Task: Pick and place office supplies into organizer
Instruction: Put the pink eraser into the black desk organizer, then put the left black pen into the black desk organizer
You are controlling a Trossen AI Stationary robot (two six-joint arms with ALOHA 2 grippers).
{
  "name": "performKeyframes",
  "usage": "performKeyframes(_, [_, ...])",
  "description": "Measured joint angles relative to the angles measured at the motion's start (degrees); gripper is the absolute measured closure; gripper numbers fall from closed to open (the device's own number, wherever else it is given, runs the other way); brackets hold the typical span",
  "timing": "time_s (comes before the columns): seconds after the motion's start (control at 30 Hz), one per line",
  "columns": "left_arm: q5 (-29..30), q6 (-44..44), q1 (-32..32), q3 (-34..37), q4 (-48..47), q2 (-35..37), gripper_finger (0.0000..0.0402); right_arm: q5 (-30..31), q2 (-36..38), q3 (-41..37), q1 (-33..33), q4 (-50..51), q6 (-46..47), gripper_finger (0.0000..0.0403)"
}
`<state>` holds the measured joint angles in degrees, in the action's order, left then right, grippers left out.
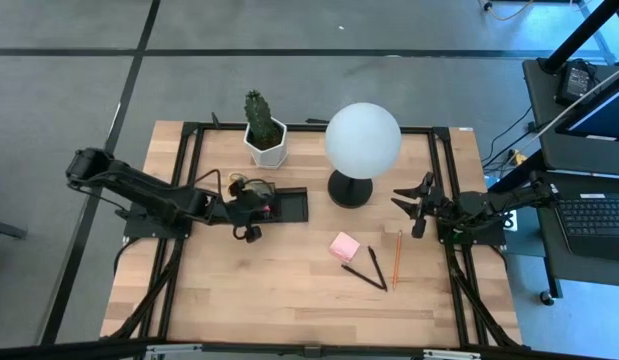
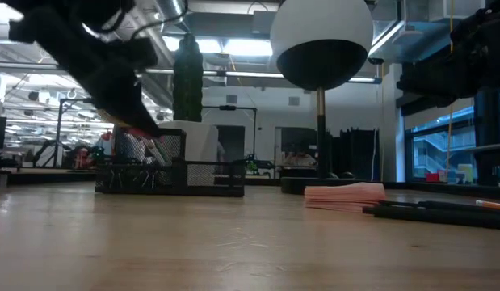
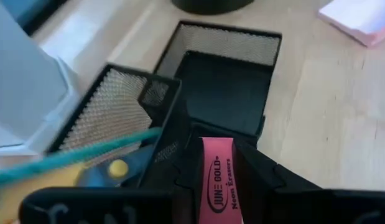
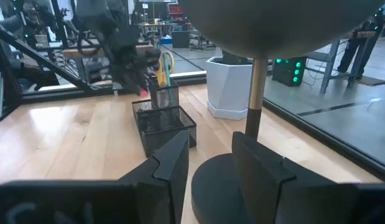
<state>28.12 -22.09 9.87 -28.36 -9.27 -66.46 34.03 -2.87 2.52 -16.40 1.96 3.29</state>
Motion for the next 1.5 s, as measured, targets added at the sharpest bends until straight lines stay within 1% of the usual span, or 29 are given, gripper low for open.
performKeyframes(0.1, [-3.52, 1.78, -2.00, 2.16, 4.58, 0.00, 0.0338, -0.01, 0.00, 0.00, 0.00, 0.00, 1.22, 0.0276])
performKeyframes(0.17, [-4.33, 2.61, -2.73, 3.01, 5.83, 0.00, 0.0338, -0.01, 0.00, 0.00, 0.00, 0.00, 2.19, 0.0276])
performKeyframes(0.33, [-4.52, 5.21, -3.33, 3.46, 5.65, -0.02, 0.0338, -0.03, 0.00, 0.00, 0.00, 0.00, 2.47, 0.0276])
performKeyframes(0.67, [-4.04, 13.82, -3.32, 3.47, 5.61, -0.04, 0.0338, -0.05, 0.00, 0.00, 0.00, 0.00, 2.38, 0.0276])
performKeyframes(0.8, [-5.20, 17.90, -3.26, 3.47, 5.61, -0.04, 0.0333, -0.05, 0.00, 0.00, 0.00, 0.00, 2.29, 0.0276])
performKeyframes(1.07, [-5.27, 19.77, -3.28, 3.47, 5.62, -0.07, 0.0305, -0.02, 0.00, 0.00, 0.00, 0.00, 2.15, 0.0276])
performKeyframes(1.2, [-5.27, 19.75, -3.26, 3.47, 5.63, -0.07, 0.0305, 2.30, 0.00, 0.00, 0.00, -0.02, 0.85, 0.0276])
performKeyframes(1.37, [-5.15, 19.85, -3.26, 3.47, 5.63, -0.07, 0.0311, 2.38, 0.00, 0.01, 0.02, -0.02, 0.52, 0.0276])
performKeyframes(1.5, [-3.91, 19.89, -3.23, 3.47, 5.71, -0.07, 0.0309, 2.38, 0.00, 0.00, 0.02, -0.02, 0.52, 0.0276])
